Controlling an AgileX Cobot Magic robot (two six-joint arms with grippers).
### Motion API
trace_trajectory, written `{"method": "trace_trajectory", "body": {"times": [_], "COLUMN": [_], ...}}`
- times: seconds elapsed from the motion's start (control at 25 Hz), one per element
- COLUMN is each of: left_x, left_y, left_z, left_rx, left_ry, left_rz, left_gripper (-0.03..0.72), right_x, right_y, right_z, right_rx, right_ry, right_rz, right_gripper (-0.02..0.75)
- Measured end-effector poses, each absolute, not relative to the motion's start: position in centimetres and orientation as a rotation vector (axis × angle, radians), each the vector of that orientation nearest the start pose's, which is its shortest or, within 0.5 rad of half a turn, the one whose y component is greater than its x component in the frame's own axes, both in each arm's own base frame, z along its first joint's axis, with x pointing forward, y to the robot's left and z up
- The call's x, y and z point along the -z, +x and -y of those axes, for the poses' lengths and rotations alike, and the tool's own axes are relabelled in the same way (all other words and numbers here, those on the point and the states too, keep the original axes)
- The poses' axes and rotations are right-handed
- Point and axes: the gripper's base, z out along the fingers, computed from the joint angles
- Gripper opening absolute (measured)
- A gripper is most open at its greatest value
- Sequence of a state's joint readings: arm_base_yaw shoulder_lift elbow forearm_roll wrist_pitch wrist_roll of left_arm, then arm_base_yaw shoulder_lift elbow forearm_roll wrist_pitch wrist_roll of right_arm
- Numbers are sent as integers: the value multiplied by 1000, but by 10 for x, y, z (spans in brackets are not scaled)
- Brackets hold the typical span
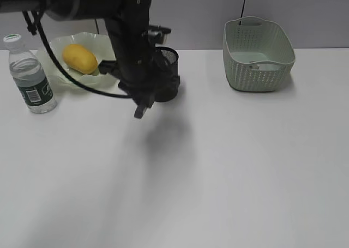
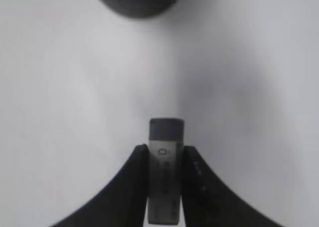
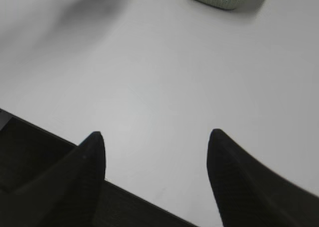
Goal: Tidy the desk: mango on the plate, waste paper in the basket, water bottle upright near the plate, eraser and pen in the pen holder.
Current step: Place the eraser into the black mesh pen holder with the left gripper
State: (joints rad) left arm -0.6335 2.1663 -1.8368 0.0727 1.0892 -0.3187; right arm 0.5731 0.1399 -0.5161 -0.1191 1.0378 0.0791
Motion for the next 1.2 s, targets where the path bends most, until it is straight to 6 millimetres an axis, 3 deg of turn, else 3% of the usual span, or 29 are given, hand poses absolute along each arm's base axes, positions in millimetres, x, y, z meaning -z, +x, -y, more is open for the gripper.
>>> {"method": "trace_trajectory", "body": {"times": [0.28, 0.56, 0.68, 1.04, 1.2], "left_x": [-275, -290, -287, -236, -227], "left_y": [406, 430, 437, 448, 448], "left_z": [275, 266, 266, 271, 271], "left_rx": [168, 307, 328, 284, 263], "left_ry": [444, 348, 332, 344, 348], "left_rz": [-2531, -2346, -2312, -2418, -2460], "left_gripper": [157, 157, 157, 159, 210], "right_x": [-283, -283, -283, -283, -283], "right_y": [19, 19, 19, 19, 19], "right_z": [-1, -1, -1, -1, -1], "right_rx": [-236, -236, -236, -236, -236], "right_ry": [-530, -530, -530, -530, -530], "right_rz": [-2082, -2082, -2082, -2082, -2082], "right_gripper": [505, 506, 506, 504, 504]}}
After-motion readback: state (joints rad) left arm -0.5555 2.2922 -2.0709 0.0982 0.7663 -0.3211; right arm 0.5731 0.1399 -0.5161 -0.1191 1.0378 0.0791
